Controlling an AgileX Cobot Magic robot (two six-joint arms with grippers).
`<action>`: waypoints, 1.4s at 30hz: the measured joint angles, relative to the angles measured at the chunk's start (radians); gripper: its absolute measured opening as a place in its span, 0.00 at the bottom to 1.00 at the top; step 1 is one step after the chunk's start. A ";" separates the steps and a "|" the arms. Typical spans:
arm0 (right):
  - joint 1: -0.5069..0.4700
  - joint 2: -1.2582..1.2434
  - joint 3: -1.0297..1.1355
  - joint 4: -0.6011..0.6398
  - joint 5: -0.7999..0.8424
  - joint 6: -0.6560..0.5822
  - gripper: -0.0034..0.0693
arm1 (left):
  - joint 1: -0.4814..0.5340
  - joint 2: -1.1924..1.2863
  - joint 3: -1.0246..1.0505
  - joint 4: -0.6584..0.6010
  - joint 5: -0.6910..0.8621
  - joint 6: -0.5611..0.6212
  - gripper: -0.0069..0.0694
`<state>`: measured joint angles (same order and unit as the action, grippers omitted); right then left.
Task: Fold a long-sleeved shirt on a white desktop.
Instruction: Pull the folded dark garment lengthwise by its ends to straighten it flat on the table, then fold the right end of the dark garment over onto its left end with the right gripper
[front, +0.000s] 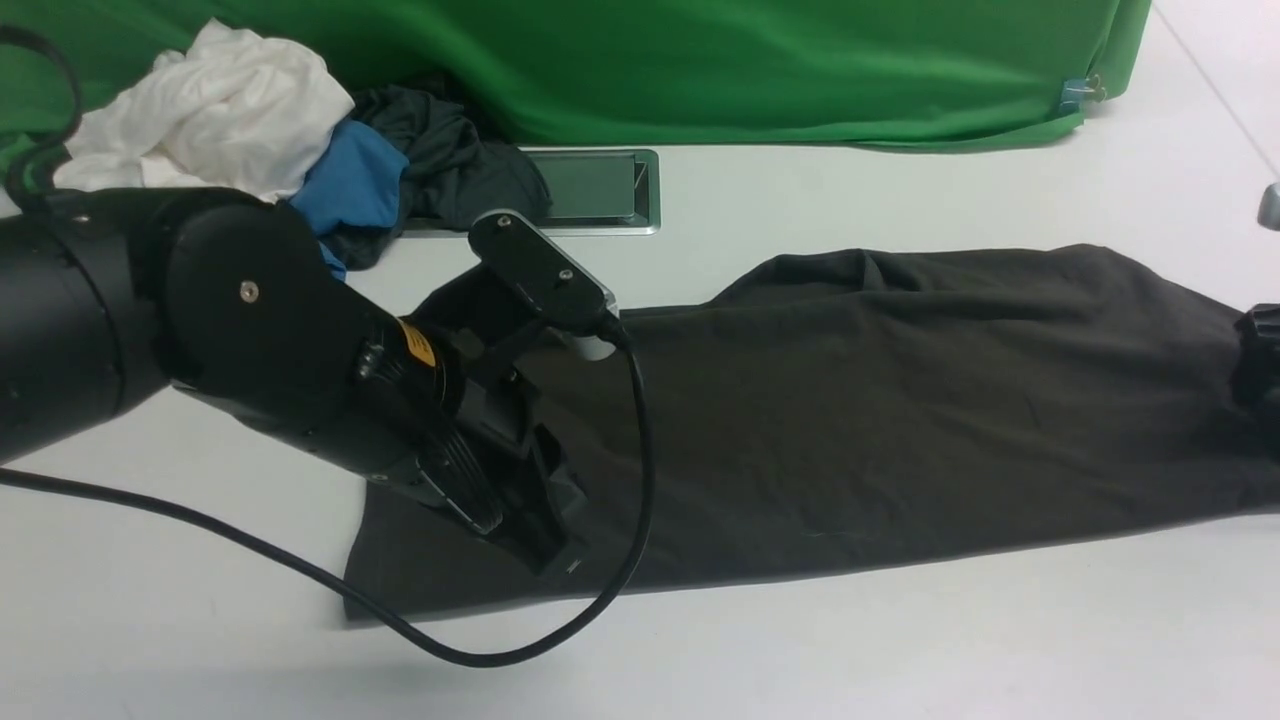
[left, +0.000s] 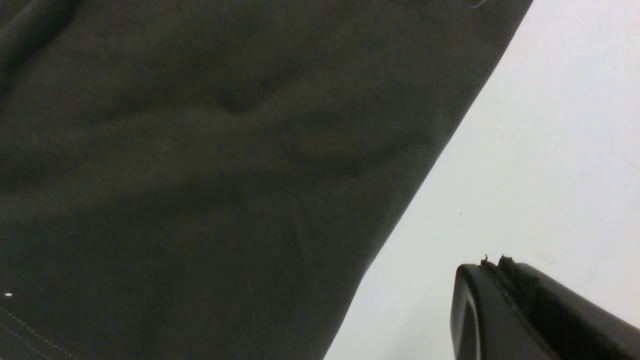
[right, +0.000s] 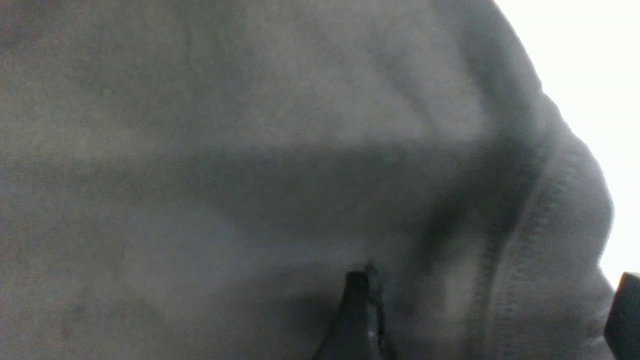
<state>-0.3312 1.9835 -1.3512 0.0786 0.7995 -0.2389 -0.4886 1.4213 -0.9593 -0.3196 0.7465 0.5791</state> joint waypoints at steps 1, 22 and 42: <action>-0.004 0.001 0.000 0.000 -0.004 0.000 0.91 | 0.000 0.000 0.000 0.000 0.000 0.000 0.12; -0.051 0.070 -0.016 0.119 -0.019 -0.143 0.40 | 0.000 0.000 0.000 0.000 -0.003 0.004 0.12; -0.182 -0.287 0.003 0.086 0.187 -0.051 0.17 | 0.001 -0.164 0.001 0.030 0.064 -0.039 0.12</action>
<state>-0.5134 1.6961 -1.3482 0.1641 0.9869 -0.2896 -0.4877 1.2578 -0.9585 -0.2891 0.8101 0.5403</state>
